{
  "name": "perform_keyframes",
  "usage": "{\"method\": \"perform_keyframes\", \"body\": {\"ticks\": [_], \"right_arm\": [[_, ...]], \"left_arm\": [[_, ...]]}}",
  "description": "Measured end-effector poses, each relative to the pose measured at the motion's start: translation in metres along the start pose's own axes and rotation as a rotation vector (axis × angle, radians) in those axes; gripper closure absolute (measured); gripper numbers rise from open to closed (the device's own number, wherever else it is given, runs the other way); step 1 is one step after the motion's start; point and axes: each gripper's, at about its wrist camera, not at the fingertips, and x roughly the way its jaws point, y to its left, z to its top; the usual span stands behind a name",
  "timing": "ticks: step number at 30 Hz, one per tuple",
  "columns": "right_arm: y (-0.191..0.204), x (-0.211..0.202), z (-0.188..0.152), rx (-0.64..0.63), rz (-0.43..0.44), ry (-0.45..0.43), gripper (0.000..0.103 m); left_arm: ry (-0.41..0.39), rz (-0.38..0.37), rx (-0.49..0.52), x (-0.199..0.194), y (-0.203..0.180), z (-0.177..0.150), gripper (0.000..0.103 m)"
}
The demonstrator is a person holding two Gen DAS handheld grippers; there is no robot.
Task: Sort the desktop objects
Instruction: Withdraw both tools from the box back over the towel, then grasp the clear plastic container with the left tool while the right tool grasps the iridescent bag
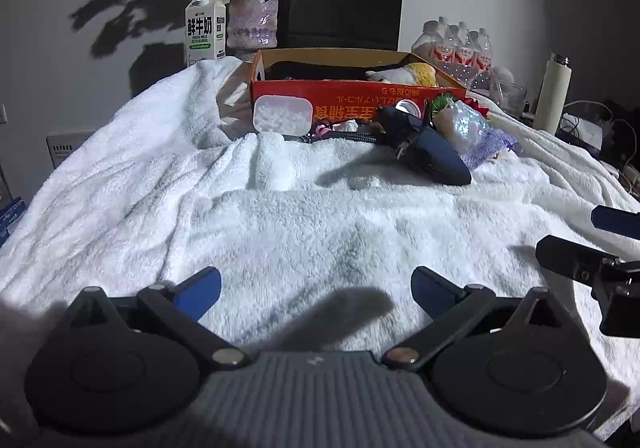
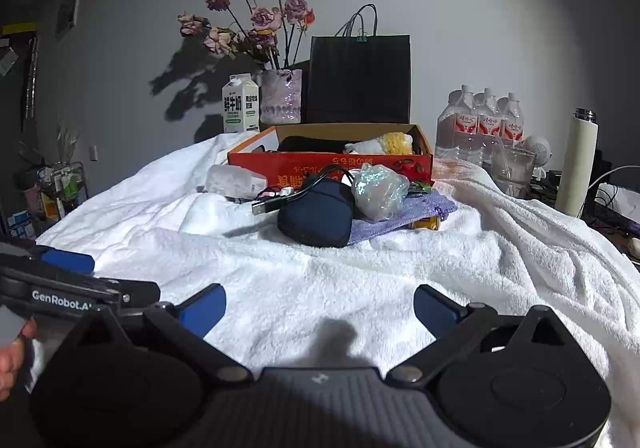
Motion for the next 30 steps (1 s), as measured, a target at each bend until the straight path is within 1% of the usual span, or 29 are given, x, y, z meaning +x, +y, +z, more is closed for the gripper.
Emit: {"method": "perform_keyframes", "body": {"ticks": [5, 8, 10, 12, 13, 14, 16, 17, 18, 19, 20, 22, 24, 26, 27, 29, 30], "right_arm": [[-0.006, 0.014, 0.011, 0.03, 0.004, -0.006, 0.003], [-0.011, 0.021, 0.02, 0.024, -0.002, -0.014, 0.003], [-0.014, 0.031, 0.029, 0.025, -0.018, 0.005, 0.004], [-0.019, 0.043, 0.04, 0.036, -0.027, 0.022, 0.007], [-0.022, 0.046, 0.046, 0.041, -0.03, 0.007, 0.008], [-0.026, 0.05, 0.051, 0.046, -0.039, -0.013, 0.008], [-0.036, 0.061, 0.063, 0.063, -0.047, -0.031, 0.008], [-0.041, 0.07, 0.069, 0.075, -0.037, -0.025, 0.009], [-0.047, 0.081, 0.075, 0.095, -0.025, -0.01, 0.012], [-0.052, 0.093, 0.08, 0.12, -0.014, 0.008, 0.016], [-0.055, 0.106, 0.085, 0.136, -0.011, 0.027, 0.018], [-0.057, 0.128, 0.093, 0.141, -0.038, 0.065, 0.021], [-0.058, 0.14, 0.094, 0.143, -0.054, 0.065, 0.022], [-0.059, 0.15, 0.092, 0.157, -0.065, 0.083, 0.024], [-0.061, 0.155, 0.09, 0.163, -0.057, 0.096, 0.027], [-0.062, 0.163, 0.087, 0.181, -0.034, 0.111, 0.035], [-0.063, 0.167, 0.086, 0.188, -0.025, 0.114, 0.047]], "left_arm": [[0.019, 0.006, 0.004, 0.018, 0.002, 0.009, 0.0], [-0.007, 0.0, -0.002, 0.023, 0.004, 0.021, 0.0], [-0.047, -0.02, -0.024, 0.024, 0.008, 0.032, 0.0], [-0.068, -0.016, -0.04, 0.029, 0.013, 0.047, 0.0], [-0.073, -0.015, -0.032, 0.033, 0.014, 0.054, 0.0], [-0.083, -0.011, -0.013, 0.039, 0.014, 0.063, 0.0], [-0.13, 0.004, 0.033, 0.052, 0.014, 0.085, 0.0], [-0.158, 0.025, 0.048, 0.059, 0.015, 0.097, 0.0], [-0.183, 0.037, 0.055, 0.067, 0.018, 0.108, 0.0], [-0.192, 0.039, 0.056, 0.079, 0.021, 0.12, 0.0], [-0.184, 0.048, 0.045, 0.09, 0.024, 0.13, 0.0], [-0.15, 0.032, 0.018, 0.116, 0.033, 0.146, 0.0], [-0.106, 0.039, -0.003, 0.14, 0.038, 0.154, 0.0], [-0.091, 0.027, 0.004, 0.158, 0.04, 0.158, 0.0], [-0.074, 0.011, 0.002, 0.164, 0.04, 0.158, 0.0], [-0.042, -0.044, 0.0, 0.175, 0.04, 0.156, 0.004], [-0.032, -0.057, -0.005, 0.178, 0.04, 0.155, 0.008]]}}
